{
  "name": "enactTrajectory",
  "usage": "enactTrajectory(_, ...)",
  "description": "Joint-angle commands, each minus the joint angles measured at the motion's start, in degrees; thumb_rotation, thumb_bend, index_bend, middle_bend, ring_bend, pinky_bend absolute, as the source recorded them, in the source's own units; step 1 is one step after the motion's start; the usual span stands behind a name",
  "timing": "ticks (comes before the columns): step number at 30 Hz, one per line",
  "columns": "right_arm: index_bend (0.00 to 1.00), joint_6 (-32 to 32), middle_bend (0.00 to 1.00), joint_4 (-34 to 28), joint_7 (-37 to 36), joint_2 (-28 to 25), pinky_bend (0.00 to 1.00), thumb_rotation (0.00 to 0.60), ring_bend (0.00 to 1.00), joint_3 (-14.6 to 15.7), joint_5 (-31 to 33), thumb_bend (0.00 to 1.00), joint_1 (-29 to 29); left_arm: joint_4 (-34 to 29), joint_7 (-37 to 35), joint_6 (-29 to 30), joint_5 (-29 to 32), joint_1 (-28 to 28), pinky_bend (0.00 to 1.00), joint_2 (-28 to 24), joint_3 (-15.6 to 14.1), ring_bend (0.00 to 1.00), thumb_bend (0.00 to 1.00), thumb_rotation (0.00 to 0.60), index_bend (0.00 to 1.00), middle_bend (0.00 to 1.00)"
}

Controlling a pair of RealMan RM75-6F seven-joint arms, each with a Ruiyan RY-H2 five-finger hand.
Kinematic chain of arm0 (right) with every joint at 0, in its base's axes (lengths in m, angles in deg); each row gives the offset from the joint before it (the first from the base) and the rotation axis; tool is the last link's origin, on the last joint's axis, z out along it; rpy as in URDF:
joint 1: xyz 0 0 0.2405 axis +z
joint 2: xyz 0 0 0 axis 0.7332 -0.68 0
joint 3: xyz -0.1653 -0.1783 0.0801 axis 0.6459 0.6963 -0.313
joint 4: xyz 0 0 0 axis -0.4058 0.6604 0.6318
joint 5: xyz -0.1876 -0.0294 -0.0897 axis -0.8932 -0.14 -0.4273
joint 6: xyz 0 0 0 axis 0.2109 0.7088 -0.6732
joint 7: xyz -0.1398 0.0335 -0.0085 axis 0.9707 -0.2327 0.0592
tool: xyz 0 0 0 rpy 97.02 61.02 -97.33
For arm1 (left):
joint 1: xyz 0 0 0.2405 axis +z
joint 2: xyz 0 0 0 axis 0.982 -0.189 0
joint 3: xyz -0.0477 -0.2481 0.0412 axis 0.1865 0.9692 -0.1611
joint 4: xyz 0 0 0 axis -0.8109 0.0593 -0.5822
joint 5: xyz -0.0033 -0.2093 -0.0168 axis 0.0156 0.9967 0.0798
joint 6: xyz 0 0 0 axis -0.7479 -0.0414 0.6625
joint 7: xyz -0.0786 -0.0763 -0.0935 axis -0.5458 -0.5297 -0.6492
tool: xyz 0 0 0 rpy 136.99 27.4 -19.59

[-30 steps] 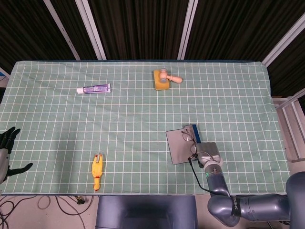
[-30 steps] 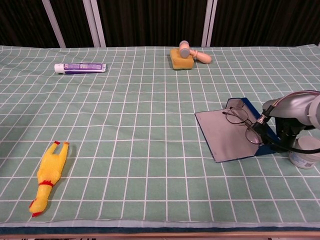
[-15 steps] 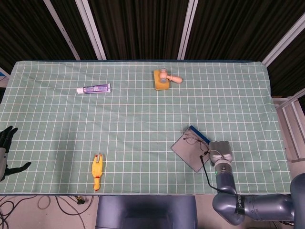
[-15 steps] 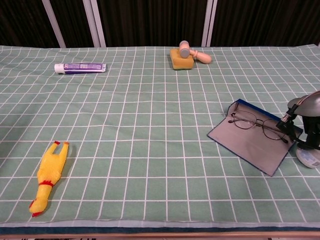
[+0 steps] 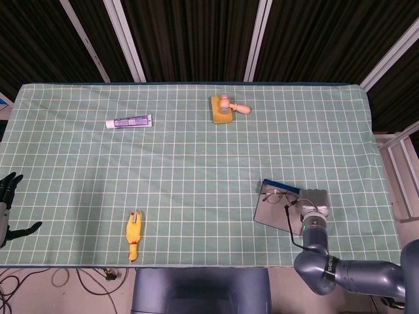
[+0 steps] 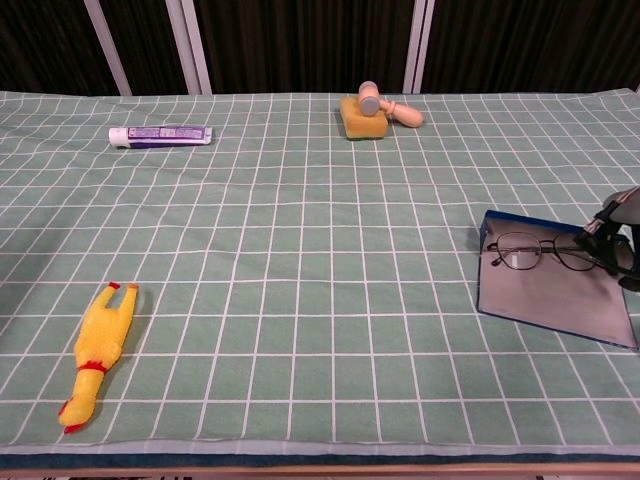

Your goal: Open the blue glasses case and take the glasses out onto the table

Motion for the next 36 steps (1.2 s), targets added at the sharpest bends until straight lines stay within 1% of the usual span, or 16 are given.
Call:
enactTrajectory(1, 0.41, 0.31, 0.92, 1.13, -0.64, 0.56, 0.91, 0.600, 1.00, -0.57, -0.83, 0.45, -0.22, -0.01, -0.06, 0.00, 0.02, 0.00, 0.00, 0.01, 0.03, 0.00, 0.00, 0.600, 0.00, 0.00)
enactTrajectory(10, 0.35, 1.53, 0.92, 4.02, -1.21, 1.68, 0.91, 0.600, 1.00, -1.90, -2.25, 0.45, -0.37, -0.07, -0.28, -0.11, 0.09, 0.01, 0.00, -0.05, 0.03, 0.00, 0.00, 0.600, 0.00, 0.00)
enactTrajectory(15, 0.34, 2.11, 0.92, 5.08, -1.60, 2.03, 0.91, 0.600, 1.00, -2.94, -3.21, 0.45, -0.24, -0.09, -0.31, -0.06, 0.14, 0.05, 0.00, -0.05, 0.05, 0.00, 0.00, 0.600, 0.00, 0.00)
enactTrajectory(18, 0.34, 1.86, 0.92, 3.96, -2.37, 1.62, 0.91, 0.600, 1.00, -3.76, -4.09, 0.45, -0.35, -0.10, -0.30, -0.05, 0.15, 0.06, 0.00, -0.06, 0.07, 0.00, 0.00, 0.600, 0.00, 0.00)
enactTrajectory(21, 0.34, 0.53, 0.92, 1.29, -3.59, 0.73, 0.91, 0.600, 1.00, -4.70, -5.22, 0.45, -0.69, -0.09, -0.37, -0.11, 0.18, 0.05, 0.00, -0.05, 0.07, 0.00, 0.00, 0.600, 0.00, 0.00)
enactTrajectory(24, 0.34, -1.24, 0.93, -1.75, -4.52, -0.30, 0.91, 0.600, 1.00, -5.45, -7.23, 0.45, -0.85, -0.06, -0.38, -0.13, 0.09, 0.03, 0.00, -0.05, 0.05, 0.00, 0.00, 0.600, 0.00, 0.00)
enactTrajectory(26, 0.34, -1.95, 0.93, -2.51, -4.94, -0.66, 0.91, 0.600, 1.00, -5.76, -9.07, 0.45, -0.77, -0.03, -0.39, -0.08, 0.01, 0.05, 0.00, -0.04, 0.02, 0.00, 0.00, 0.600, 0.00, 0.00)
enactTrajectory(27, 0.34, -1.96, 0.93, -2.11, -6.01, -0.70, 0.91, 0.600, 1.00, -6.22, -10.86, 0.45, -0.83, -0.02, -0.41, 0.03, -0.05, 0.09, 0.00, -0.04, 0.02, 0.00, 0.00, 0.600, 0.00, 0.00)
enactTrajectory(29, 0.34, -1.08, 0.93, -0.96, -7.35, -0.57, 0.91, 0.600, 1.00, -6.12, -12.76, 0.45, -1.27, 0.00, -0.40, 0.13, -0.14, 0.13, 0.00, 0.00, 0.00, 0.00, 0.00, 0.600, 0.00, 0.00)
enactTrajectory(32, 0.34, 0.50, 0.93, 0.95, -8.29, -0.42, 0.91, 0.600, 1.00, -5.88, -14.13, 0.45, -1.59, 0.02, -0.26, 0.15, -0.21, 0.13, 0.00, 0.07, -0.05, 0.00, 0.00, 0.600, 0.00, 0.00)
enactTrajectory(36, 0.36, 3.20, 0.93, 4.51, -9.15, 0.25, 0.91, 0.600, 1.00, -5.88, -14.48, 0.44, -1.70, 0.05, 0.12, 0.23, -0.23, 0.12, 0.00, 0.20, -0.04, 0.00, 0.00, 0.600, 0.00, 0.00)
